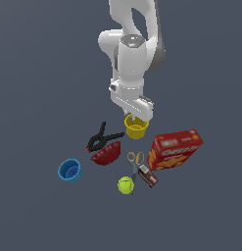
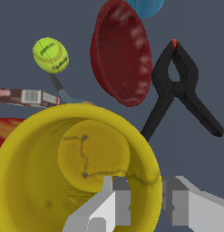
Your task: Pick up a designated object from a clutter of objects.
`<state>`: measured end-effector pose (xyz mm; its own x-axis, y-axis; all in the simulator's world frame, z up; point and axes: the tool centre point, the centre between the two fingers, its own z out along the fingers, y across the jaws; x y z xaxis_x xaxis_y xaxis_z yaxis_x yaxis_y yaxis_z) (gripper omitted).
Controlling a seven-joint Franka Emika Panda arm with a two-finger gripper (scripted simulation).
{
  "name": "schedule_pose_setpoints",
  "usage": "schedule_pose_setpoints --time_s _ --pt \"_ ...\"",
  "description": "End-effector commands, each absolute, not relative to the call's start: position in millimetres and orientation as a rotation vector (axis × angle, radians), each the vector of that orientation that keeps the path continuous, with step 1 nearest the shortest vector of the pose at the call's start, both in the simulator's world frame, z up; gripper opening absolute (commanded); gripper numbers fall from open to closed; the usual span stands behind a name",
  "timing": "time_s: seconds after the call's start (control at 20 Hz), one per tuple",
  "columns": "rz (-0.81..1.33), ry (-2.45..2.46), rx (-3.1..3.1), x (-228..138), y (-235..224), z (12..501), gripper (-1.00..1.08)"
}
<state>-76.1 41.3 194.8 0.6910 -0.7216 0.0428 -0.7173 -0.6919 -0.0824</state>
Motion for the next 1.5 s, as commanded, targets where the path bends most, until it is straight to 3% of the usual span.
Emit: schedule_pose_setpoints --time_s 0.0,0.65,1.45 --pt "-0.114 1.206 -2.833 -64 23 216 -1.00" --pt "-0.117 1.211 -2.836 -2 -64 312 -1.00" --pt "-0.120 1.214 -2.838 56 -137 395 -1.00"
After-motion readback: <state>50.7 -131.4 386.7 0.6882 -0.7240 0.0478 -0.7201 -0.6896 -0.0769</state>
